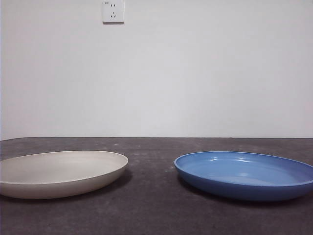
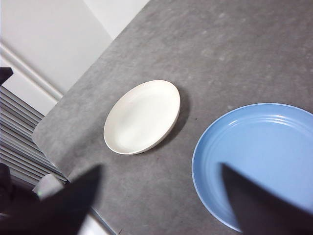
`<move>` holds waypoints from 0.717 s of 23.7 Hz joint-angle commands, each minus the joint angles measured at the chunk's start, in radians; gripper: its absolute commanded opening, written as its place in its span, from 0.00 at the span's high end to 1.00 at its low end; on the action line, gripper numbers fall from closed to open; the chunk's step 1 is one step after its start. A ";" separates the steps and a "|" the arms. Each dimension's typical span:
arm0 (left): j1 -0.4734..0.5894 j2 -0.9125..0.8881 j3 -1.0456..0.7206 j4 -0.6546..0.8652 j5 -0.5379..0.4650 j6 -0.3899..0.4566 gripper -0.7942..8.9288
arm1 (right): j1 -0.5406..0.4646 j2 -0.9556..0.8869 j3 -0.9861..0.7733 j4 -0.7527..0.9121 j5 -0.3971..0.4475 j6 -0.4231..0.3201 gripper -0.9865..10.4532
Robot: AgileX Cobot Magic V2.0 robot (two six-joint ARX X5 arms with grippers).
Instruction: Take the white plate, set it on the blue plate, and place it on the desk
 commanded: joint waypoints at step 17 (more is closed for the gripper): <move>0.040 0.120 0.019 -0.211 0.050 -0.133 0.31 | 0.004 0.004 0.016 -0.008 0.052 -0.010 0.38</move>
